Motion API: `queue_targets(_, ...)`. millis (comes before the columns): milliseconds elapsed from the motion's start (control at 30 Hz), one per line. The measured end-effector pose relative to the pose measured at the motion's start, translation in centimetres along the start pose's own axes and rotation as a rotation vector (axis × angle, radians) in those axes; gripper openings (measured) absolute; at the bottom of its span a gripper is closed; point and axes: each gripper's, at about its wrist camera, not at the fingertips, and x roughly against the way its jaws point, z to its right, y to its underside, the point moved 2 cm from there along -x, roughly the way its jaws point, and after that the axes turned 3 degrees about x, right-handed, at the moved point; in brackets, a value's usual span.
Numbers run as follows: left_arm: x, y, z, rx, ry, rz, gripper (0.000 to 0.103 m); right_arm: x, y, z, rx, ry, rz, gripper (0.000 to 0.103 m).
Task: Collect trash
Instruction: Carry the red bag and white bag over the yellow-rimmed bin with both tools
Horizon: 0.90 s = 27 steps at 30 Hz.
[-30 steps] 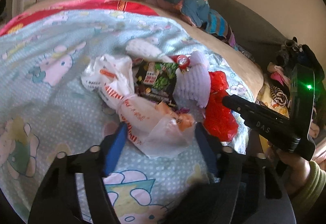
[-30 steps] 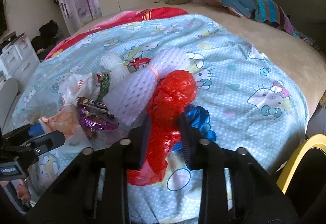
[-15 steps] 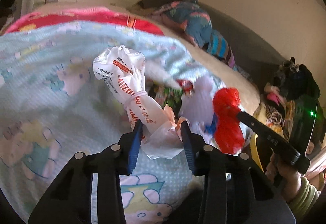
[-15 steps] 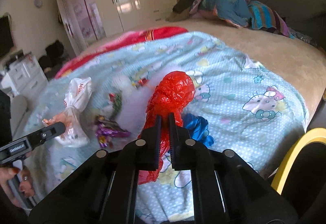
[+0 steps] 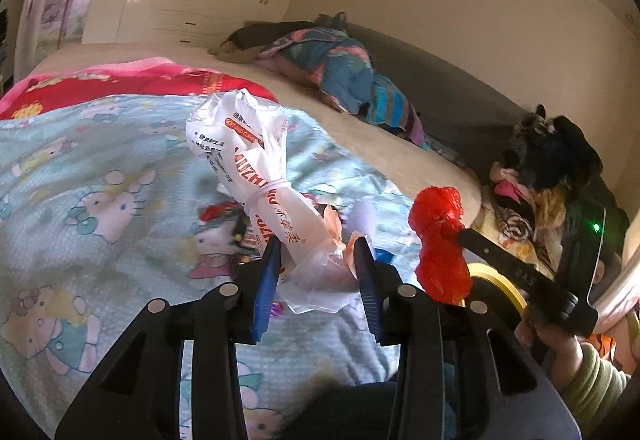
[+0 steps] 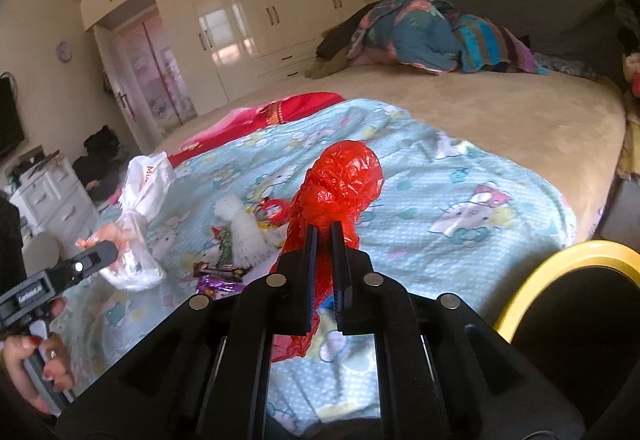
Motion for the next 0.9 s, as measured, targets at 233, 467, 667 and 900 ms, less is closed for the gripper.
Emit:
queue_targets(233,-0.8,0.9,3.3,-0.071,0.055,-0.031,0.035,2.0,0.2,1.8,-0.034,0.045,0.027,0.004)
queue_targets(467,-1.8,1.8,6.6,-0.138,0.116,-0.067,0.035,4.1,0.2,4.2,-0.071,0.09,0.054,0.004)
queue_targets(667,-2.8,2.4,10.0,-0.198,0.182,-0.102,0.035,5.6,-0.1,6.2,-0.091,0.135,0.059,0.004)
queue_targets(900,-4.4,3.8,13.9,-0.258,0.255,-0.145,0.035,8.2,0.1,8.8,-0.093,0.198,0.063,0.004)
